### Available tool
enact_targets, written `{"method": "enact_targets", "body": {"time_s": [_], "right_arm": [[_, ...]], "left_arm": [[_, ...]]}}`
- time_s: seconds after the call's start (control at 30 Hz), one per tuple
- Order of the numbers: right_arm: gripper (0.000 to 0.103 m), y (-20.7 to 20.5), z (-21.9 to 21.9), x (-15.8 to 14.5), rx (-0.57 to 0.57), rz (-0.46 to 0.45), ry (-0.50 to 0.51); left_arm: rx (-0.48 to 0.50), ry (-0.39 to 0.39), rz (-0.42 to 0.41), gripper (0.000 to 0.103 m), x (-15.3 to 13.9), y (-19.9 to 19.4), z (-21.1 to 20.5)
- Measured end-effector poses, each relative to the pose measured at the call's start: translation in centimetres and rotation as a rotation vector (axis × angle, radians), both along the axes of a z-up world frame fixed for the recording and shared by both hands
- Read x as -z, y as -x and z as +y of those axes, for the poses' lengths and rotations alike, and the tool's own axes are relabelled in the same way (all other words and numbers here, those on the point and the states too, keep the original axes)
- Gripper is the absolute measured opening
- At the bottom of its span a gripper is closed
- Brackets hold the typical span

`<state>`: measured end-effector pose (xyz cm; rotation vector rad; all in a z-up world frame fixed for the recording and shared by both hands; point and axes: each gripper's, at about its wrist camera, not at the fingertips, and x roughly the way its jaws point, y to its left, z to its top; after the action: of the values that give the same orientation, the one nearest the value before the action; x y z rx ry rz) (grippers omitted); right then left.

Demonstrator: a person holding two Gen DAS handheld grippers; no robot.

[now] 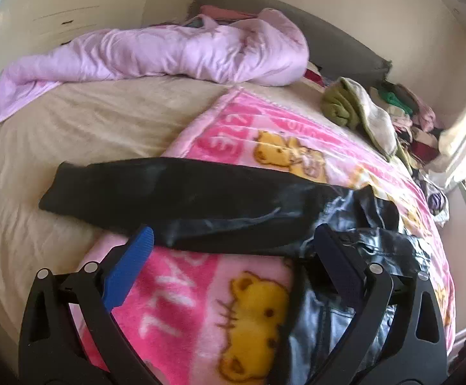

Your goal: Fold large clothes

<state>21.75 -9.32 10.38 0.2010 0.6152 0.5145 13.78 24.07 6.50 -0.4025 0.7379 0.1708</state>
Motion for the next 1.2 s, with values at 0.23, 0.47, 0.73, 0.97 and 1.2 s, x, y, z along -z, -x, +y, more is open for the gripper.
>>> {"method": "enact_targets", "body": {"time_s": [0.23, 0.47, 0.73, 0.97, 1.2], "right_arm": [[0.098, -0.9, 3.6, 2.8, -0.025, -0.002, 0.056], [0.098, -1.9, 5.9, 5.1, -0.047, 0.018, 0.097], [0.099, -2.9, 8.4, 8.5, -0.089, 0.069, 0.163], [0.099, -3.4, 7.9, 10.7, -0.079, 0.123, 0.164], [0.099, -3.2, 5.1, 10.5, -0.053, 0.129, 0.155]], "left_arm": [[-0.074, 0.072, 0.033, 0.094, 2.4, 0.9, 3.4], [-0.154, 0.149, 0.068, 0.094, 4.9, 1.2, 7.0], [-0.271, 0.278, 0.092, 0.094, 8.5, 1.4, 11.2], [-0.367, 0.416, 0.044, 0.094, 10.9, 0.6, 14.3], [-0.485, 0.412, 0.025, 0.053, 11.8, -1.2, 16.0]]}}
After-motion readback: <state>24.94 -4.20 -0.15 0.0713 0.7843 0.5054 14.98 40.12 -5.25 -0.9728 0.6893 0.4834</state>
